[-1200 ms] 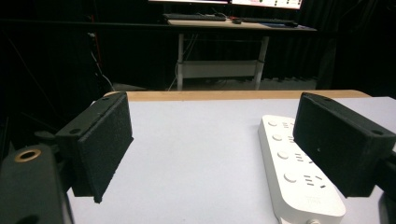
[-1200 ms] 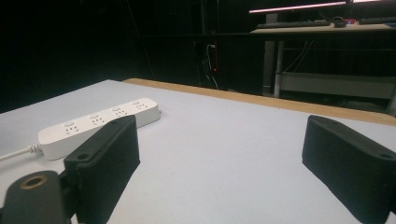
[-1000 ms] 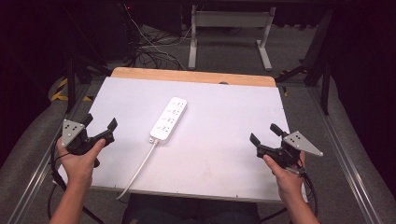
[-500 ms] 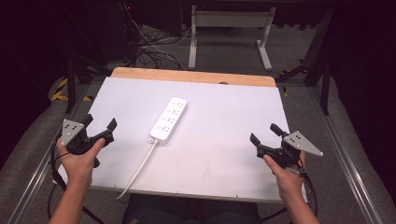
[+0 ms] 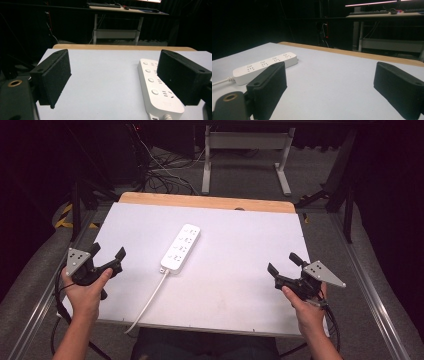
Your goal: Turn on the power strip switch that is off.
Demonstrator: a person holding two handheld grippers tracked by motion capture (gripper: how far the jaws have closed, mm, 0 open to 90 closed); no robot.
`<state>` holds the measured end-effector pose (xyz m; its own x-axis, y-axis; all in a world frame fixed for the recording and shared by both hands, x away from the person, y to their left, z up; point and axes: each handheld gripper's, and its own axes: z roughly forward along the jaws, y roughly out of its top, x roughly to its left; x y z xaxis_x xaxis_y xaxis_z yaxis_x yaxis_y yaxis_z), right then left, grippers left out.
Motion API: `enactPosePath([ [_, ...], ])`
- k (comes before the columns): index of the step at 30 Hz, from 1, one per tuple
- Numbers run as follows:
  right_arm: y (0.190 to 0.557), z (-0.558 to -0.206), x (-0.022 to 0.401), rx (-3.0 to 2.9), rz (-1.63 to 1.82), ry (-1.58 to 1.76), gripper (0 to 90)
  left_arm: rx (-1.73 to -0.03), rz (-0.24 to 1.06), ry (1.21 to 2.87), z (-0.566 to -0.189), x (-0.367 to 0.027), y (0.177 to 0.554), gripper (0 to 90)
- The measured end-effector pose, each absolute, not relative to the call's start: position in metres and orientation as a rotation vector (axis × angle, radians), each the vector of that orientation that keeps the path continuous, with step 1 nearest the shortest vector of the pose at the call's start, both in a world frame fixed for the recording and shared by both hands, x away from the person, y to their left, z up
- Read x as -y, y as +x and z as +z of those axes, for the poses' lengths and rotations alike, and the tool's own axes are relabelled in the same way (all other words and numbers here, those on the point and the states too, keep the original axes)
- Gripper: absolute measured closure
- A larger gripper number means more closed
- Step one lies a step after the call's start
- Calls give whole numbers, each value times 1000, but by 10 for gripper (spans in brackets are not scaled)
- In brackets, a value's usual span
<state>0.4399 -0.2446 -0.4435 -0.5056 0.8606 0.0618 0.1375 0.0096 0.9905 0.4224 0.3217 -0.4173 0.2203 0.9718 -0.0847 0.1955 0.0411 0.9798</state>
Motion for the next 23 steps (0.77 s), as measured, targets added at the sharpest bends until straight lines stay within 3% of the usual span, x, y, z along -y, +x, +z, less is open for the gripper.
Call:
enactPosePath([
  [23, 443, -445, 243, -1705, 1543, 1026, 117, -1225, 880, 1378, -419, -326, 423, 134],
])
